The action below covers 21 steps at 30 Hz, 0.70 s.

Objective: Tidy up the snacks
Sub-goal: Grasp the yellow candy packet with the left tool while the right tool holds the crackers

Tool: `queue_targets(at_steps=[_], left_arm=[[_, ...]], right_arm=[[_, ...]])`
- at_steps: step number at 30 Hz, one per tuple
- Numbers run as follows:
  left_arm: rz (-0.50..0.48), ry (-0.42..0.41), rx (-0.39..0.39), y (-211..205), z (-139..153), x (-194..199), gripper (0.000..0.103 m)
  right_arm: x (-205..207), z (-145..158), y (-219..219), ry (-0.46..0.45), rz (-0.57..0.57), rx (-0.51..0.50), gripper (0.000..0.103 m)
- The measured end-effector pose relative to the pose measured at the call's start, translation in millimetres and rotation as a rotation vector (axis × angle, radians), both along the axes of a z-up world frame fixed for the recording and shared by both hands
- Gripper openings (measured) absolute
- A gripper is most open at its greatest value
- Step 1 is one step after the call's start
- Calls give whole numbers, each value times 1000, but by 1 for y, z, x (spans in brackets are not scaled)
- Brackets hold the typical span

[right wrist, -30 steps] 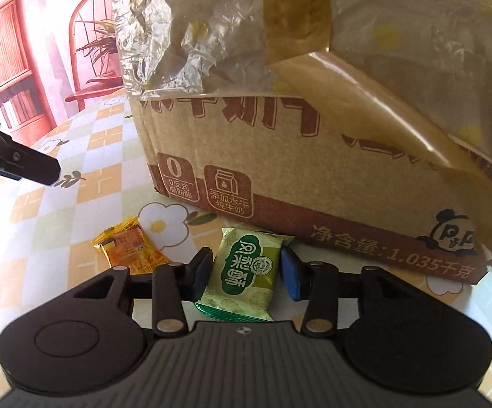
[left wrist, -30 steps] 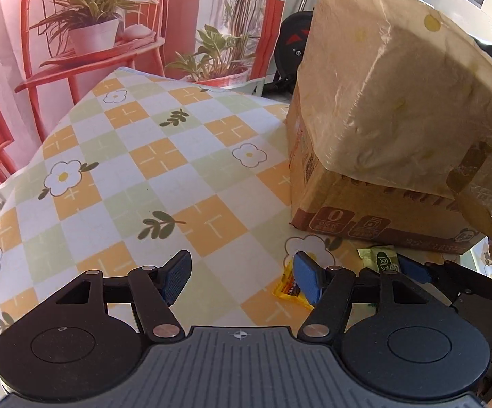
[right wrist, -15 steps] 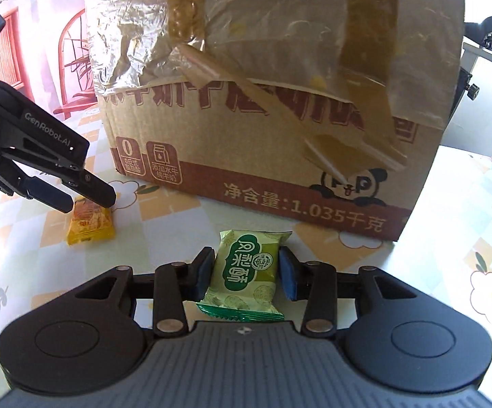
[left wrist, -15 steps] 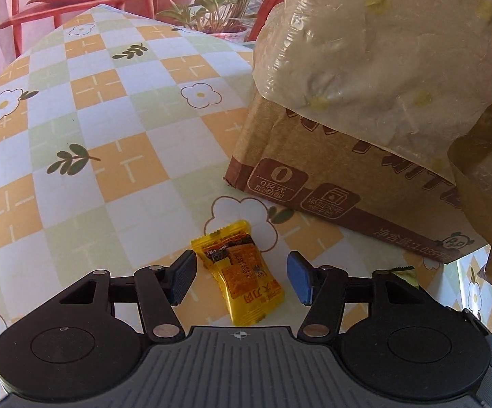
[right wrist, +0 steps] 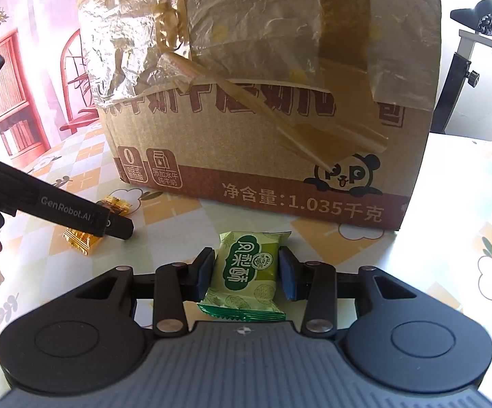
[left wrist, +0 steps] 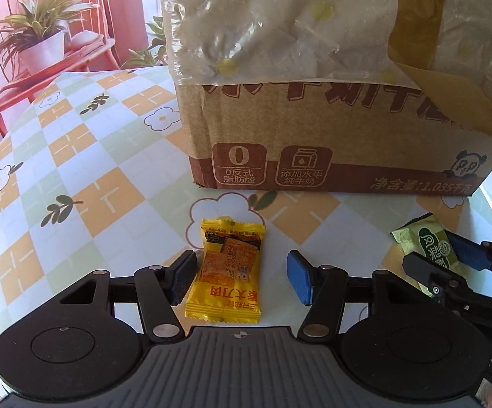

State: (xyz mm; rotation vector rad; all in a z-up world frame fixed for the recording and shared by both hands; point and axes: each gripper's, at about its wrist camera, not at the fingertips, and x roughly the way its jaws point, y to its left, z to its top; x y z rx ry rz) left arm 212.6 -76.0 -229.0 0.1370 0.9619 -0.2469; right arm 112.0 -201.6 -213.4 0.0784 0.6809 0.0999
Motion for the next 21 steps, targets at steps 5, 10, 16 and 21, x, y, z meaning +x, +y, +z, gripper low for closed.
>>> queue_targets(at_steps=[5,10,16,21], left_arm=[[-44,-36,-3,6,1,-12,50],[-44,-79,7,7,0,-19,33],[-7,-129,-23,20,21,-33,33],[12,-245,-22,37,55,-46,33]], right_arm=[[2,-1,3,1,-1,-5,43],[1,-1,4,1,3,-3,43],[0,0,6,-7,52,8,42],[-10,17,15,-71,154,25,42]])
